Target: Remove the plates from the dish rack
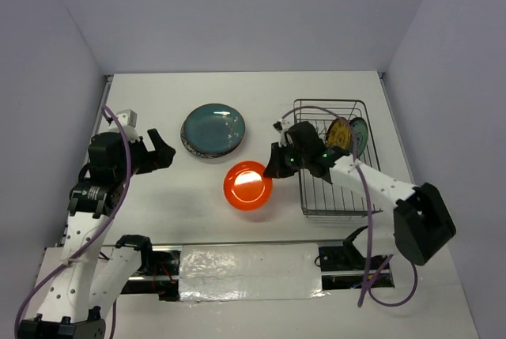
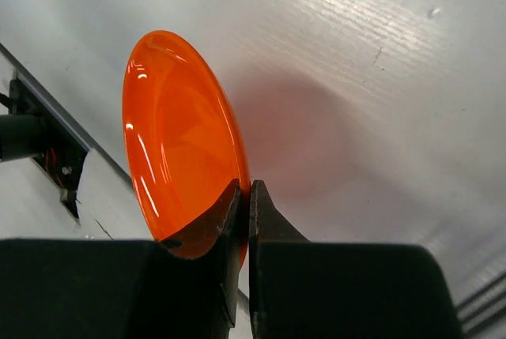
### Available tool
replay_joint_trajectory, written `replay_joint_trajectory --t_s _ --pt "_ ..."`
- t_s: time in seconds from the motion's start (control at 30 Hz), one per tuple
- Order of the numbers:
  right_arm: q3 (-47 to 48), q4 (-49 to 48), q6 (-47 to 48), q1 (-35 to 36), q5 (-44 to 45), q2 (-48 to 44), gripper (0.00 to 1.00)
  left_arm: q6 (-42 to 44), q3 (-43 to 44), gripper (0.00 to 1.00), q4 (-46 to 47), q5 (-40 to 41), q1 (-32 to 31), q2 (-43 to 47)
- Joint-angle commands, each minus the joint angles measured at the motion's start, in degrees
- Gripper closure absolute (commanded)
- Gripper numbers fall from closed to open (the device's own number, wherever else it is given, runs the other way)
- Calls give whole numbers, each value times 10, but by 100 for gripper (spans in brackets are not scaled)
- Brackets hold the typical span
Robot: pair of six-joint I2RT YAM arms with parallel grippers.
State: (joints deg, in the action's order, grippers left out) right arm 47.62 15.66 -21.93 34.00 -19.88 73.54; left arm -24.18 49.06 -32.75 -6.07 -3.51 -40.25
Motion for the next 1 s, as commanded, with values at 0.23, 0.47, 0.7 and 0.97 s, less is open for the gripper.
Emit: replay_joint_trajectory --t_s 0.23,0.47,0.7,0.97 --pt "-7 -209 -51 5 -61 126 76 0 -4 0 20 3 1 0" --pt "17 -122 -8 17 30 101 49 2 -4 0 20 -2 0 -3" --pt "124 157 48 -8 416 -39 13 -1 -5 1 21 -2 0 3" --pt "200 281 108 -150 573 15 17 0 -9 0 24 -9 -3 3"
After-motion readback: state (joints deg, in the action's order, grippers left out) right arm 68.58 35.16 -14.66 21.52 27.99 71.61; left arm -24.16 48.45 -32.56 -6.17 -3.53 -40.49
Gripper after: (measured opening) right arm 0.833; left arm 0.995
